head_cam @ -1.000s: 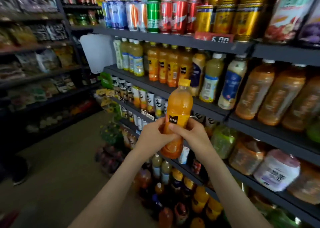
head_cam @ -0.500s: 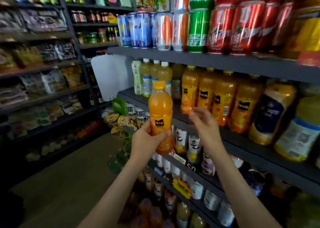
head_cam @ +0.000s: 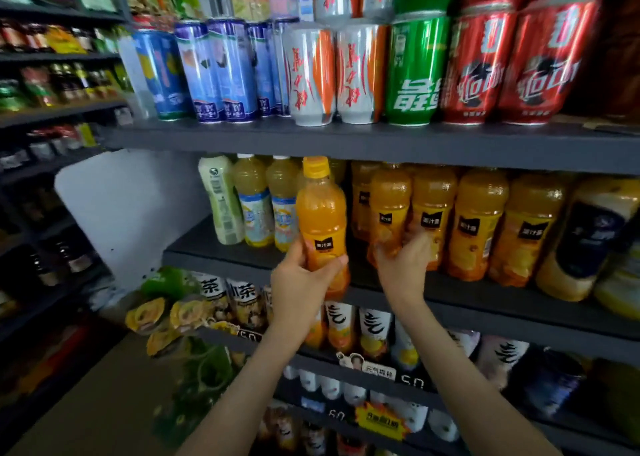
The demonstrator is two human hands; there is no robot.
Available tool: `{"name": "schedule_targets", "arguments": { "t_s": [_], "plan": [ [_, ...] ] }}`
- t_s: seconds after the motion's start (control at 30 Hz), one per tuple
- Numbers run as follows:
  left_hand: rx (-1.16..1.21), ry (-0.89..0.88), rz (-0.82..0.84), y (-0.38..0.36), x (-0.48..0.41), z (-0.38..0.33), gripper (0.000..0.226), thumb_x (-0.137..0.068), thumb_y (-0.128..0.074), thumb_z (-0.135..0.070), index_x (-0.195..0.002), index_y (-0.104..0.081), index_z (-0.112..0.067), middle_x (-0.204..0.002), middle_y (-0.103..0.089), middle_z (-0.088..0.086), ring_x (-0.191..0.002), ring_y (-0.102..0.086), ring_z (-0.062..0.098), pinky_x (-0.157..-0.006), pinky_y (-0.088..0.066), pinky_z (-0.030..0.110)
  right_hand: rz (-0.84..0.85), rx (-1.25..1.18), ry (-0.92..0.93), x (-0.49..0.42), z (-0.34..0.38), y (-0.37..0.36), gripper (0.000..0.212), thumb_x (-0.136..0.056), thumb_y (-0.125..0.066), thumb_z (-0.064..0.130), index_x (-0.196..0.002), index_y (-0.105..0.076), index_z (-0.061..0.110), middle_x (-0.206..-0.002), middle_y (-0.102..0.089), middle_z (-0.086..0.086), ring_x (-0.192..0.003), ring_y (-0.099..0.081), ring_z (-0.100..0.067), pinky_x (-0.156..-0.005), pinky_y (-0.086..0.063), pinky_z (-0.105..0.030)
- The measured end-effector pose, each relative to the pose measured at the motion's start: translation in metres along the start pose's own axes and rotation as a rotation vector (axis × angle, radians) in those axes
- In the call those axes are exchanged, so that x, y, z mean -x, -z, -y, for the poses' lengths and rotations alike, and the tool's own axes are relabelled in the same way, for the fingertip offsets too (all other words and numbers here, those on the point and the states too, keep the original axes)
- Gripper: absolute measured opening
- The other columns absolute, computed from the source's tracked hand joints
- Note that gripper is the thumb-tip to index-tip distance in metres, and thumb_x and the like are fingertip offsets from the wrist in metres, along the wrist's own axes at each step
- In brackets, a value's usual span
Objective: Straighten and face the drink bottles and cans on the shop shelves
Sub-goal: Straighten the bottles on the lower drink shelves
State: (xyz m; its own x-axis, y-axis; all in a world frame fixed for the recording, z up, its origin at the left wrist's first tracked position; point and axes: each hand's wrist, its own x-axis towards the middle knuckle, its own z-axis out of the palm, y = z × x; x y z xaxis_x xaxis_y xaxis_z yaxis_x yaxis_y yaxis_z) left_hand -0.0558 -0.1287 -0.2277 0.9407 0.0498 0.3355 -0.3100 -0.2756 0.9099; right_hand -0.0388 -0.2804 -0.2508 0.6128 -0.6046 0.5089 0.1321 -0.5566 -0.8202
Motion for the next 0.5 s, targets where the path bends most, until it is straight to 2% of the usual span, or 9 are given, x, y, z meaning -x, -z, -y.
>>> {"name": "schedule_targets", "arguments": {
  "t_s": [0.1, 0.17, 0.23, 0.37, 0.5],
  "plan": [
    [-0.017, -0.067, 0.068, -0.008, -0.018, 0.004, 0.043, -0.071, -0.081, -0.037, -0.108, -0.063, -0.025, -0.092, -0.069, -0.016, -0.087, -0.066, 0.003, -0.081, -0.054, 0.027, -0.072, 0.118, 0.01, -0.006, 0.007, -0.01, 0.063, -0.074, -0.077, 0.008, -0.124, -0.043, -0.011, -0.114, -0.051, -0.028, -0.109, -0.049, -0.043, -0.092, -0.044, -0.046],
    [-0.035, -0.121, 0.123, -0.013, -0.025, 0.005, 0.052, -0.072, -0.08, -0.038, -0.118, -0.059, -0.022, -0.097, -0.069, -0.012, -0.09, -0.065, 0.005, -0.081, -0.051, 0.019, -0.104, 0.208, 0.02, -0.009, 0.012, -0.015, 0.069, -0.075, -0.077, 0.014, -0.129, -0.041, -0.011, -0.116, -0.051, -0.029, -0.11, -0.049, -0.044, -0.092, -0.042, -0.048],
    [-0.066, -0.162, 0.186, -0.019, -0.028, 0.008, 0.059, -0.074, -0.078, -0.039, -0.125, -0.055, -0.02, -0.104, -0.069, -0.008, -0.094, -0.064, 0.007, -0.083, -0.051, 0.022, -0.101, 0.269, 0.003, -0.009, 0.015, -0.019, 0.07, -0.079, -0.072, 0.019, -0.134, -0.039, -0.009, -0.119, -0.05, -0.028, -0.111, -0.047, -0.043, -0.094, -0.04, -0.048],
    [-0.049, -0.145, 0.248, -0.028, -0.036, 0.014, 0.056, -0.079, -0.072, -0.042, -0.127, -0.052, -0.02, -0.107, -0.066, -0.007, -0.097, -0.062, 0.009, -0.086, -0.05, 0.026, -0.094, 0.367, -0.008, -0.01, 0.014, -0.021, 0.066, -0.082, -0.07, 0.024, -0.132, -0.042, -0.008, -0.121, -0.049, -0.028, -0.113, -0.046, -0.043, -0.098, -0.037, -0.048],
    [-0.086, -0.138, 0.29, -0.035, -0.05, 0.013, 0.064, -0.083, -0.069, -0.041, -0.133, -0.042, -0.014, -0.117, -0.062, 0.0, -0.107, -0.06, 0.017, -0.087, -0.048, 0.026, -0.105, 0.412, -0.041, -0.012, 0.014, -0.019, 0.073, -0.084, -0.068, 0.031, -0.14, -0.035, -0.003, -0.133, -0.043, -0.022, -0.125, -0.037, -0.036, -0.106, -0.025, -0.039]
  ]
}}
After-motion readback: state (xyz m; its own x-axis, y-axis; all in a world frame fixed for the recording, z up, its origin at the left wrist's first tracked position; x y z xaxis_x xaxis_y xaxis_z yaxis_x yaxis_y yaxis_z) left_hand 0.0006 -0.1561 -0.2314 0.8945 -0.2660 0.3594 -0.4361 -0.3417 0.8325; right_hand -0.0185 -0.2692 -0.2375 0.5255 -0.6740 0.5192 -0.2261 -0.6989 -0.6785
